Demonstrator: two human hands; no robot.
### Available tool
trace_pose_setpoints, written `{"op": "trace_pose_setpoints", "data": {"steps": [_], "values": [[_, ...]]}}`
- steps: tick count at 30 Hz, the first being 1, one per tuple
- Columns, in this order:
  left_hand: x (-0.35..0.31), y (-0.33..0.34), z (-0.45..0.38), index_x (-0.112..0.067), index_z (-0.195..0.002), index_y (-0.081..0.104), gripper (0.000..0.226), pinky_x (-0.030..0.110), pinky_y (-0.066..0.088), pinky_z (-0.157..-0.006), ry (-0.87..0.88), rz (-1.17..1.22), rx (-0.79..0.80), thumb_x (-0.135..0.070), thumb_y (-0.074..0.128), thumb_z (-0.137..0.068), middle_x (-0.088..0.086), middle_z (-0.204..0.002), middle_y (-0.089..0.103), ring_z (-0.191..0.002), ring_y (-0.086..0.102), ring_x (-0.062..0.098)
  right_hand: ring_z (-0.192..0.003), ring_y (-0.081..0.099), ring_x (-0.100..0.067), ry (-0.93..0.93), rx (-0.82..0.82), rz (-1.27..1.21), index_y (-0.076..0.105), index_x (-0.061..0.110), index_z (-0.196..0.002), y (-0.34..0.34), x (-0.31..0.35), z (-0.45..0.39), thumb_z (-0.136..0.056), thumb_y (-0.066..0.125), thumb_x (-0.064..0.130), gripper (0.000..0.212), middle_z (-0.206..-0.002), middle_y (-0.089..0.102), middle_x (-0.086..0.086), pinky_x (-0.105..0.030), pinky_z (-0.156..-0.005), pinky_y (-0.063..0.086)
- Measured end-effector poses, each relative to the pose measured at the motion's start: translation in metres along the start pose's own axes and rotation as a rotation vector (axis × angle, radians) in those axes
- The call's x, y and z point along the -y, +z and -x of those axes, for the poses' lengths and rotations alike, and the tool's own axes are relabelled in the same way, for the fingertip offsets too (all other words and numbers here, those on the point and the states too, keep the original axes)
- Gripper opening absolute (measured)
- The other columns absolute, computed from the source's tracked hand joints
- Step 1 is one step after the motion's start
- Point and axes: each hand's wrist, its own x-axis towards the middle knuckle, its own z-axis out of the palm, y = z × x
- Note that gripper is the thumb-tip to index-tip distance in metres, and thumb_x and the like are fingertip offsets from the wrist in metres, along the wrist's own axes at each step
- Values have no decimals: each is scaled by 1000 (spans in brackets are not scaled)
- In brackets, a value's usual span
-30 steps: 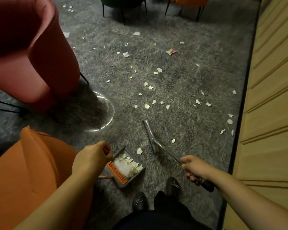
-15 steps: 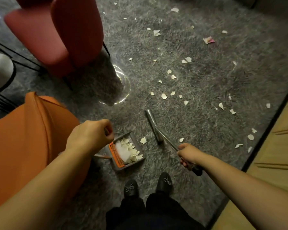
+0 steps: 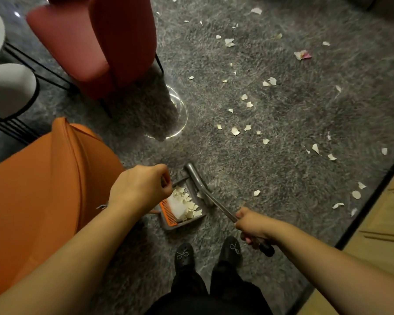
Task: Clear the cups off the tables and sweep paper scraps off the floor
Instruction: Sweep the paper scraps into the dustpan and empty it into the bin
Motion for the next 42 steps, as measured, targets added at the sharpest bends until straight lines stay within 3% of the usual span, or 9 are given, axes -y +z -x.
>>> {"op": "trace_pose_setpoints", "data": {"steps": [9, 11, 19, 24, 28, 34, 39, 42], "values": [[8, 1, 10, -37, -87, 59, 15, 23, 31, -45, -22, 47, -28, -51, 63, -84, -13, -63, 49, -57, 47, 9, -30, 36, -8, -28, 29, -295, 43, 21, -105, 20, -33, 58, -100, 39, 12, 11, -53, 41, -3, -12, -36, 28], [11, 1, 15, -38, -85, 58, 14, 22, 31, -45, -23, 72, -42, -51, 65, -83, -14, -65, 51, -57, 49, 8, -30, 37, -8, -33, 6, -365, 42, 20, -114, 21, -41, 70, -100, 39, 13, 16, -52, 42, -2, -12, -36, 28], [-10, -11, 12, -41, -88, 62, 10, 24, 45, -54, 109, 109, -6, -47, 68, -83, -17, -74, 61, -65, 58, 4, -31, 40, -8, -62, -187, -510, 38, 19, -129, 16, -73, 102, -100, 41, 14, 30, -56, 45, -5, -14, -35, 31], [-54, -20, -12, -42, -89, 64, 11, 24, 42, -54, 245, 101, -19, -46, 71, -81, -12, -78, 66, -66, 56, 7, -30, 39, -8, -84, -297, -566, 43, 10, -127, -6, -101, 117, -99, 40, 9, 27, -56, 44, -7, -14, -32, 29], [-105, -25, -34, -41, -91, 65, 12, 23, 39, -53, 351, 9, -35, -48, 69, -82, -13, -72, 60, -62, 52, 8, -36, 40, -11, -57, -363, -633, 41, 17, -119, -33, -133, 119, -100, 42, 11, 20, -58, 46, -7, -16, -35, 30], [-193, -25, -72, -37, -102, 64, 17, 26, 50, -64, 478, -114, 45, -47, 61, -89, -7, -88, 69, -76, 64, 14, -34, 41, -10, -16, -407, -666, 42, 14, -118, -91, -174, 101, -99, 42, 11, 18, -61, 46, -7, -15, -32, 31], [-244, -19, -97, -37, -107, 59, 20, 29, 55, -74, 527, -186, 115, -48, 56, -91, -9, -93, 68, -82, 63, 11, -34, 44, -10, 2, -408, -662, 42, 17, -104, -141, -192, 84, -98, 41, 10, 9, -63, 48, -7, -17, -34, 33], [-262, -13, -108, -37, -107, 58, 19, 26, 53, -71, 541, -226, 117, -47, 53, -92, -9, -92, 68, -82, 64, 11, -40, 45, -13, 27, -398, -657, 42, 13, -115, -167, -199, 71, -96, 41, 6, 20, -66, 49, -9, -16, -35, 33]]}}
